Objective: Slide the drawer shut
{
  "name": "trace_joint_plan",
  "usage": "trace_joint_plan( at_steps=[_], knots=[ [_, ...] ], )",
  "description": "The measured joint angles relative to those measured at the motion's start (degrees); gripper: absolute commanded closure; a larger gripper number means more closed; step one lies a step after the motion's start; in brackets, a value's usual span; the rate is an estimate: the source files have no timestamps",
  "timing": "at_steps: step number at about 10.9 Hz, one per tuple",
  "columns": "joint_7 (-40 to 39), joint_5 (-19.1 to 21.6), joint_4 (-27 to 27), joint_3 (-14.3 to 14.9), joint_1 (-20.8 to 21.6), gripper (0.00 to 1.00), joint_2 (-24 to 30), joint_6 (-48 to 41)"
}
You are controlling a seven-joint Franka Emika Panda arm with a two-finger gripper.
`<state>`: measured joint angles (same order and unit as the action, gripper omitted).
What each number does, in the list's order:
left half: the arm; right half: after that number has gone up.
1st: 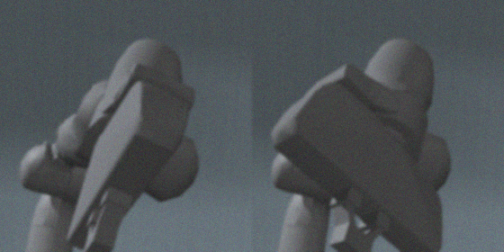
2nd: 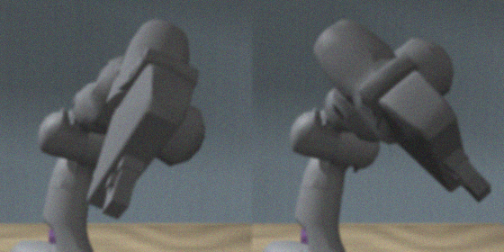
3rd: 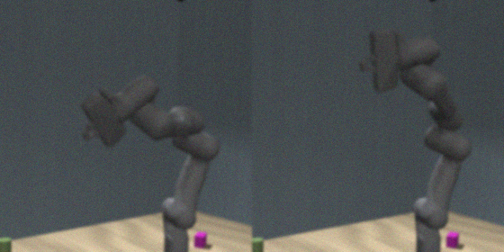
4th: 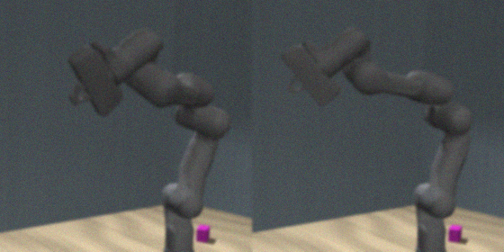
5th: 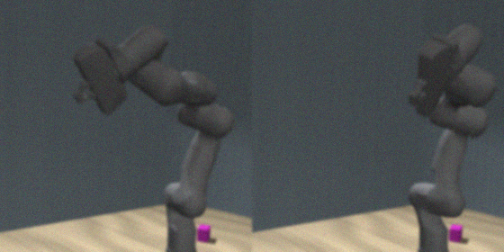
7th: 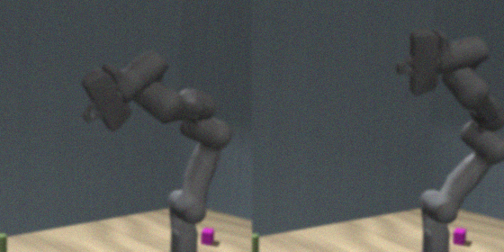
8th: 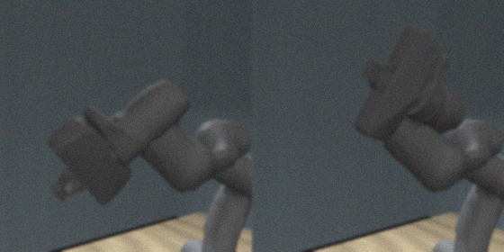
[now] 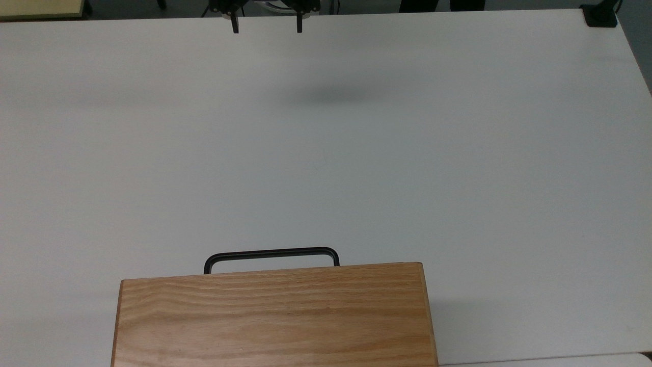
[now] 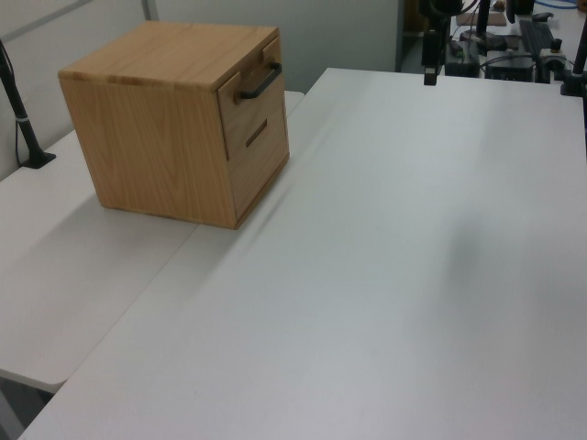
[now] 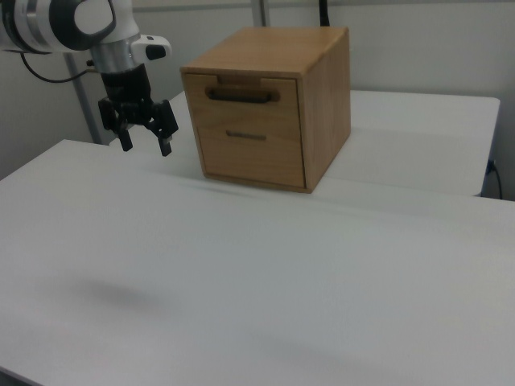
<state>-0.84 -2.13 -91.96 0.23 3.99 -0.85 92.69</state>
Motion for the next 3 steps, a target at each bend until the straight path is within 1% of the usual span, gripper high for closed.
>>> trace_joint_plan(
  at_steps=[1, 3],
  knots=[
    [0.0, 1.0, 0.0, 0.2, -0.1, 0.0, 0.0, 0.0],
    [0.0, 1.5, 0.0, 0.4, -0.1, 0.0, 0.0, 0.0]
  ],
)
